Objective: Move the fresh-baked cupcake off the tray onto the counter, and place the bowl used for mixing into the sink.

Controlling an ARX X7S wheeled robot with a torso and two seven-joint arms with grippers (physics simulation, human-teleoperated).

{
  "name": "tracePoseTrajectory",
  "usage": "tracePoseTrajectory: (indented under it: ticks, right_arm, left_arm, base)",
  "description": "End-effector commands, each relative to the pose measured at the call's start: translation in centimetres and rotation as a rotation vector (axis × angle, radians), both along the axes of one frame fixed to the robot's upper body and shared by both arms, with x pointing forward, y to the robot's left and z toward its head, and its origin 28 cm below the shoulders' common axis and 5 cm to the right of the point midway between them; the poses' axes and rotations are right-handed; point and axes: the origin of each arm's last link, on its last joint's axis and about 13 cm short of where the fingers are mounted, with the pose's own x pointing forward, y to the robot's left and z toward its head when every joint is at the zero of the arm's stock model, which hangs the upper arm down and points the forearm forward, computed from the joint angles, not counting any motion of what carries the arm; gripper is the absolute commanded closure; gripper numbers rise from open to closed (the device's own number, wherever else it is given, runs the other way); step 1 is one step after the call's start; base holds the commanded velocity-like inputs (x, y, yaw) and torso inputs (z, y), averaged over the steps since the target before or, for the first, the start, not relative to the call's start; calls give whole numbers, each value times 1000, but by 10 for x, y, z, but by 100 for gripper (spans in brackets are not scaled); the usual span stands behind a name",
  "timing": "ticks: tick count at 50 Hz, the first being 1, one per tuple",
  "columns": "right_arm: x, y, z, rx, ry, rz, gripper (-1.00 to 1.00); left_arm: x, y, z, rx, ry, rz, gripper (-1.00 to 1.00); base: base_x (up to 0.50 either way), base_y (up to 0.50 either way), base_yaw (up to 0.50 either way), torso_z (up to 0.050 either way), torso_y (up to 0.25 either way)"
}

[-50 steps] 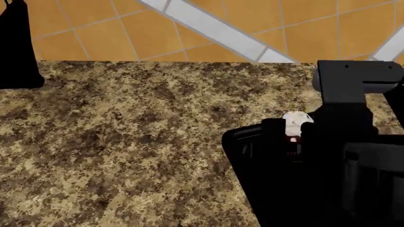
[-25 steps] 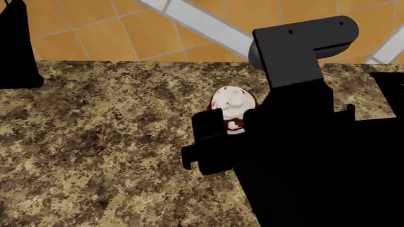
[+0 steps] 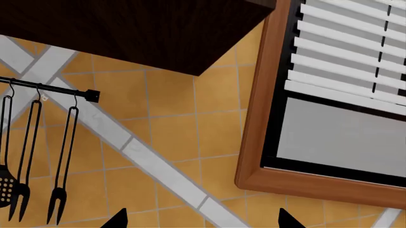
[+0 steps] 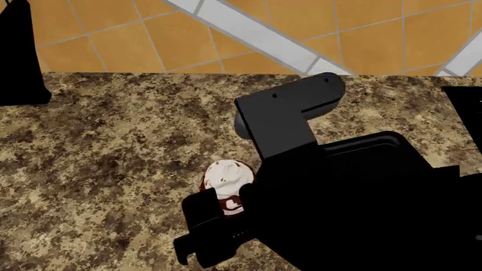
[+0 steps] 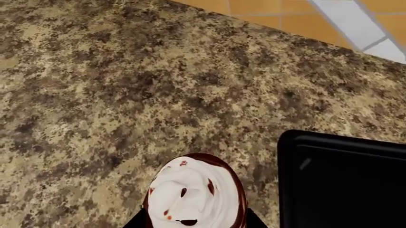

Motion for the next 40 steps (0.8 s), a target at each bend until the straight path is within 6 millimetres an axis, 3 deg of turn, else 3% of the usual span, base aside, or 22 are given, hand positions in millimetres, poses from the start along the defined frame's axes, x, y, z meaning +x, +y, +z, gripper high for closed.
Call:
tracePoseTrajectory:
  ticks: [1, 40]
  right_arm:
    - [1, 5, -15, -29, 32, 52, 100]
    - [4, 7, -46, -74, 130, 63, 100]
  left_arm:
    - [0, 0, 0, -2, -2, 0, -100]
    - [-1, 0, 0, -4, -1, -1, -100]
  base:
    - [0, 0, 0, 0, 0]
    - [0, 0, 0, 0, 0]
